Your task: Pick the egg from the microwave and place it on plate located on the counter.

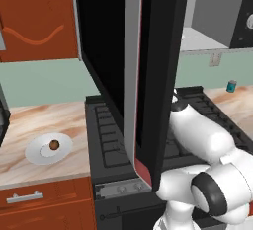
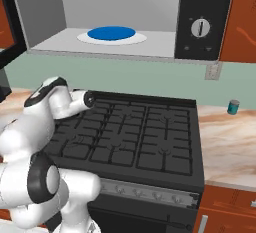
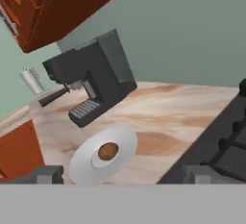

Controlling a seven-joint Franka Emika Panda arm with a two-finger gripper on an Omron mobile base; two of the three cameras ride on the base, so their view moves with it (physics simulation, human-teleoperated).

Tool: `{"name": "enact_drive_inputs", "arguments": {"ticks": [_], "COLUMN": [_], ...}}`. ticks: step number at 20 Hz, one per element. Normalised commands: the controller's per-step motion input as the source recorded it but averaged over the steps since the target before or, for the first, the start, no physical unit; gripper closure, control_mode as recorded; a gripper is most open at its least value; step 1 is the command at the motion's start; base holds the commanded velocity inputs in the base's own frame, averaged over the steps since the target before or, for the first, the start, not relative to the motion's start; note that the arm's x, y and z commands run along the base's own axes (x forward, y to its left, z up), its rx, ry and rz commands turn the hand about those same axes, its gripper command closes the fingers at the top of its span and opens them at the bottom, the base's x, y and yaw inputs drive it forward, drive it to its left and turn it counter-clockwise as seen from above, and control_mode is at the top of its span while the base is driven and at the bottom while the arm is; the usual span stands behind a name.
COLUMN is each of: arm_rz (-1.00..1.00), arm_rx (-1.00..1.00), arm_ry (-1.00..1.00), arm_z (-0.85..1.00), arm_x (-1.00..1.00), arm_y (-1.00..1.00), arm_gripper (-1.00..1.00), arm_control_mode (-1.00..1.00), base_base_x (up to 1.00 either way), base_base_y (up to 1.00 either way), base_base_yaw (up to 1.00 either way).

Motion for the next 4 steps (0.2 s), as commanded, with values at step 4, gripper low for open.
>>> {"name": "enact_drive_inputs", "arguments": {"ticks": [4], "arm_rz": [-0.33], "arm_rx": [-0.06], "arm_ry": [0.23], "arm_z": [0.70], "arm_x": [-0.21], "arm_y": [-0.81], "arm_gripper": [-1.00], "arm_control_mode": [-1.00], "base_base_x": [0.00], "base_base_y": [0.00], "base_base_yaw": [0.00]}}
